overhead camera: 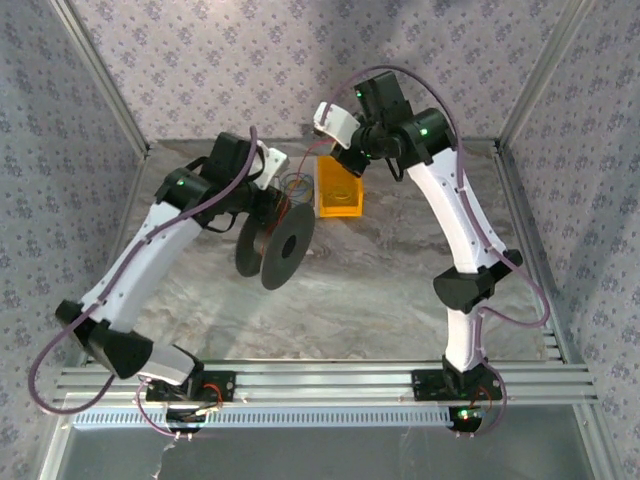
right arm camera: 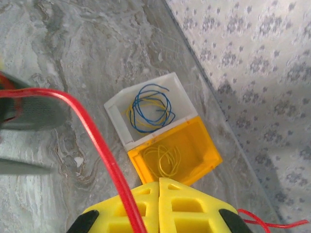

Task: Wrap the cables

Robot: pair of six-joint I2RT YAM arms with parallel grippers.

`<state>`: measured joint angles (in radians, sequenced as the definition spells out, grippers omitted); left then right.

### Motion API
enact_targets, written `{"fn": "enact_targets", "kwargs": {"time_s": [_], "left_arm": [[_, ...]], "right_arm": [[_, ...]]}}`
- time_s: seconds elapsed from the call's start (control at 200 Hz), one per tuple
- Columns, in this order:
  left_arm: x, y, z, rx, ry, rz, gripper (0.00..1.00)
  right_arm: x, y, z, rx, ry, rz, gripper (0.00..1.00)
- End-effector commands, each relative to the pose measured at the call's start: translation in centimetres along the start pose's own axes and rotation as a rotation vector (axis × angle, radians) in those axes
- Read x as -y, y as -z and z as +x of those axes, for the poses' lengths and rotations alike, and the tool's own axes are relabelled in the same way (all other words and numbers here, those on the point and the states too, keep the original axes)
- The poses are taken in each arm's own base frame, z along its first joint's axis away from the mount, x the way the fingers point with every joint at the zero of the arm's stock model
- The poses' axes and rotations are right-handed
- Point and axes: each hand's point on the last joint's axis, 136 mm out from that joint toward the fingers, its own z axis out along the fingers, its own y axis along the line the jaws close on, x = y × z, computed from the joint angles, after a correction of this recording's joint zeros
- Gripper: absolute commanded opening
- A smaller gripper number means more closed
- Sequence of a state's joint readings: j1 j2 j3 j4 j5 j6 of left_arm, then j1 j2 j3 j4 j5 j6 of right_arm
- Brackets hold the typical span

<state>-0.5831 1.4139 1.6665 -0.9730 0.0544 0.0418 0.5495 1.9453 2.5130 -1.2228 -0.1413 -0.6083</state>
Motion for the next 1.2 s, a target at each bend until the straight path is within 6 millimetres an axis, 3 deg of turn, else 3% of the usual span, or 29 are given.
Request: {"fn": "enact_targets", "kwargs": {"time_s": [0.0, 0.13, 0.255, 0.33, 0.415, 0.525, 0.695, 0.8, 0.909, 1.199], "left_arm": [[3.3, 3.4, 1.4, 0.030, -0.132, 0.173, 0.00], [6.0, 6.9, 0.5, 0.145, -0.183, 0.336, 0.00], [7.1, 12.1, -3.1, 0.373, -0.158, 0.499, 0.00], [6.0, 15.2, -5.9, 0.533, -0.117, 0.537, 0.00], [3.5, 18.3, -9.2, 0.712, -0.053, 0.507, 0.00], [-0.3, 20.7, -12.4, 0.862, 0.063, 0.404, 0.00], [-6.5, 21.9, -15.6, 1.015, 0.318, 0.186, 0.00], [-8.7, 21.7, -16.3, 1.059, 0.431, 0.141, 0.00], [-9.5, 20.7, -16.7, 1.059, 0.503, 0.158, 0.00], [-9.7, 19.6, -17.1, 1.048, 0.584, 0.226, 0.00]], "right_arm": [[3.0, -1.8, 1.6, 0.010, -0.103, 0.017, 0.00], [3.8, -4.6, 5.7, -0.056, -0.194, -0.050, 0.00], [3.2, -6.9, 8.6, -0.088, -0.247, -0.112, 0.00], [1.7, -8.1, 10.0, -0.104, -0.261, -0.170, 0.00], [0.1, -8.9, 11.0, -0.100, -0.298, -0.215, 0.00], [-2.2, -9.0, 11.8, -0.070, -0.352, -0.259, 0.00], [-4.9, -8.1, 11.9, -0.013, -0.432, -0.317, 0.00], [-6.4, -7.3, 11.0, 0.031, -0.438, -0.328, 0.00], [-7.3, -6.8, 10.2, 0.084, -0.460, -0.359, 0.02], [-9.0, -7.4, 8.5, 0.158, -0.485, -0.448, 0.19]]}}
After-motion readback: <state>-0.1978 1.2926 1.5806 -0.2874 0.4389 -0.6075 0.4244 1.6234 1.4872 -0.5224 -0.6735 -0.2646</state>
